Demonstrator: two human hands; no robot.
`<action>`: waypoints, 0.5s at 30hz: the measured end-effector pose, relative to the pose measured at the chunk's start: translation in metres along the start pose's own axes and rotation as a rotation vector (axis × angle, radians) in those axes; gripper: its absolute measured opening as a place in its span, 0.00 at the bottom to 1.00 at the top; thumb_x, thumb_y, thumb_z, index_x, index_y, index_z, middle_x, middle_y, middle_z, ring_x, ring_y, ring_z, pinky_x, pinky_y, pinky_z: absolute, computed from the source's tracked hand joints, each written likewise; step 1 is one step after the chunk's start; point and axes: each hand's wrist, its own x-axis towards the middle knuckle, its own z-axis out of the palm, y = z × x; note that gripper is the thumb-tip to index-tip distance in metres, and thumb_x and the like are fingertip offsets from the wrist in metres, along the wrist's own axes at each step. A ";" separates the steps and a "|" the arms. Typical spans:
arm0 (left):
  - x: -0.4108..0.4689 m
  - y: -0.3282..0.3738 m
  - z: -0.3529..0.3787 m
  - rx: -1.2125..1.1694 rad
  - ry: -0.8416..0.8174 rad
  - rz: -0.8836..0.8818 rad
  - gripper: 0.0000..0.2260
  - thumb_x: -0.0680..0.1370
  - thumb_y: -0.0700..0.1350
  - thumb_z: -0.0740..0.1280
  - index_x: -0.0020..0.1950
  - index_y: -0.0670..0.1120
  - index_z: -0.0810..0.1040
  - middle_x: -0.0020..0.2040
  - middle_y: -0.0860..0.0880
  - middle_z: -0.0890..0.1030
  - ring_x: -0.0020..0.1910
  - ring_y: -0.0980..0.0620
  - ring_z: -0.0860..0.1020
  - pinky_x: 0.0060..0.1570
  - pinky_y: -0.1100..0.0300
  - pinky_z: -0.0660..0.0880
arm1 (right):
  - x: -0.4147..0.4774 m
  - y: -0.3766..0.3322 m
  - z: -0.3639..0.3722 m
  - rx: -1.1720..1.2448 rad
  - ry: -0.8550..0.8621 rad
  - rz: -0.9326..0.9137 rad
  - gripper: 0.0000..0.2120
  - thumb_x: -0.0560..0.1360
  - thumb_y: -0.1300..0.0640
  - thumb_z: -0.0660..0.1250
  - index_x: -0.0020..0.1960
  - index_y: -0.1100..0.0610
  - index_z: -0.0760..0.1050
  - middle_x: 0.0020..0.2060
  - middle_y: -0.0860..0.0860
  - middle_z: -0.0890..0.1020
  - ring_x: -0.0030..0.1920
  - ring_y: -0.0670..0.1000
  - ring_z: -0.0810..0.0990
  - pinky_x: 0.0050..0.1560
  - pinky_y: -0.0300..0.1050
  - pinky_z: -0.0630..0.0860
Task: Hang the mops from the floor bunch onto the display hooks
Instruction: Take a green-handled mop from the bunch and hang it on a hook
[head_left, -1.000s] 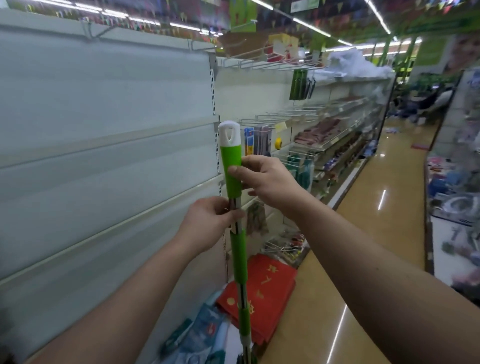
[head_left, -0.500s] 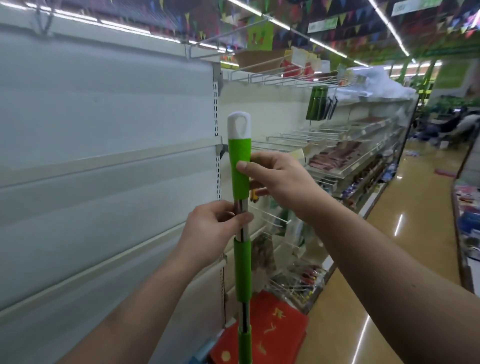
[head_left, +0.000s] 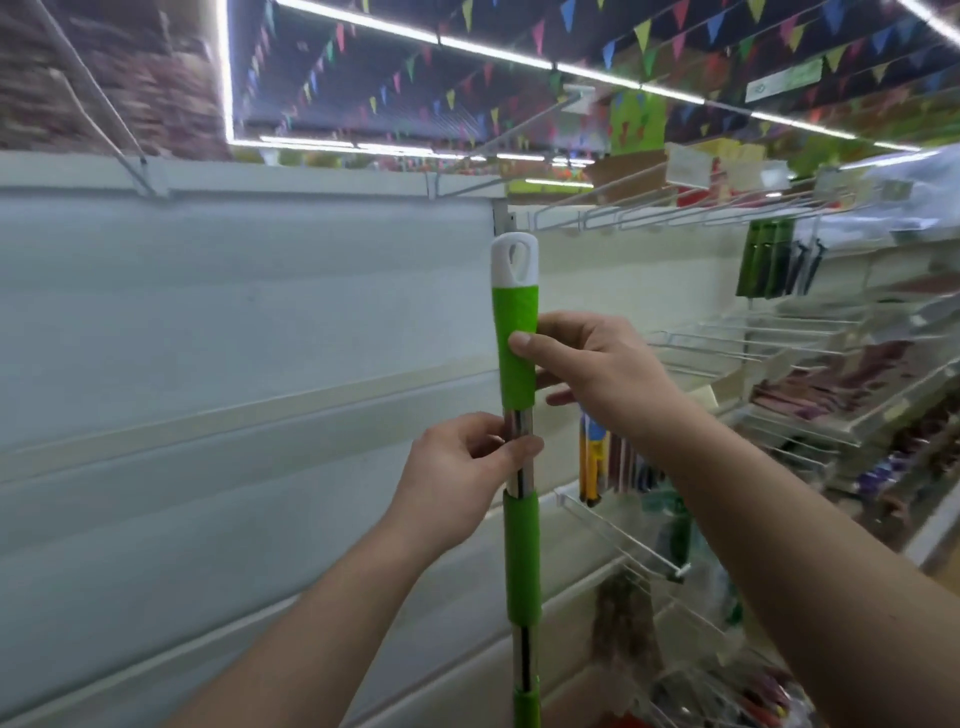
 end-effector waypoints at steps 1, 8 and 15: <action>0.007 0.002 0.004 0.011 0.014 0.002 0.06 0.75 0.51 0.75 0.48 0.50 0.87 0.43 0.48 0.89 0.46 0.47 0.86 0.54 0.47 0.82 | 0.008 0.004 -0.006 0.013 -0.005 -0.015 0.10 0.81 0.51 0.69 0.57 0.53 0.84 0.48 0.51 0.89 0.47 0.50 0.88 0.49 0.47 0.82; 0.054 0.028 0.043 0.115 0.180 -0.020 0.05 0.76 0.52 0.74 0.46 0.51 0.86 0.40 0.50 0.88 0.41 0.51 0.86 0.45 0.55 0.79 | 0.065 0.028 -0.054 0.111 -0.084 -0.104 0.07 0.80 0.48 0.69 0.53 0.49 0.84 0.45 0.47 0.89 0.45 0.49 0.89 0.47 0.50 0.82; 0.081 0.051 0.076 0.137 0.317 0.014 0.03 0.77 0.49 0.74 0.43 0.54 0.85 0.38 0.56 0.87 0.37 0.59 0.83 0.43 0.59 0.78 | 0.108 0.040 -0.092 0.209 -0.220 -0.195 0.08 0.80 0.48 0.70 0.52 0.50 0.85 0.45 0.48 0.89 0.44 0.50 0.88 0.50 0.54 0.83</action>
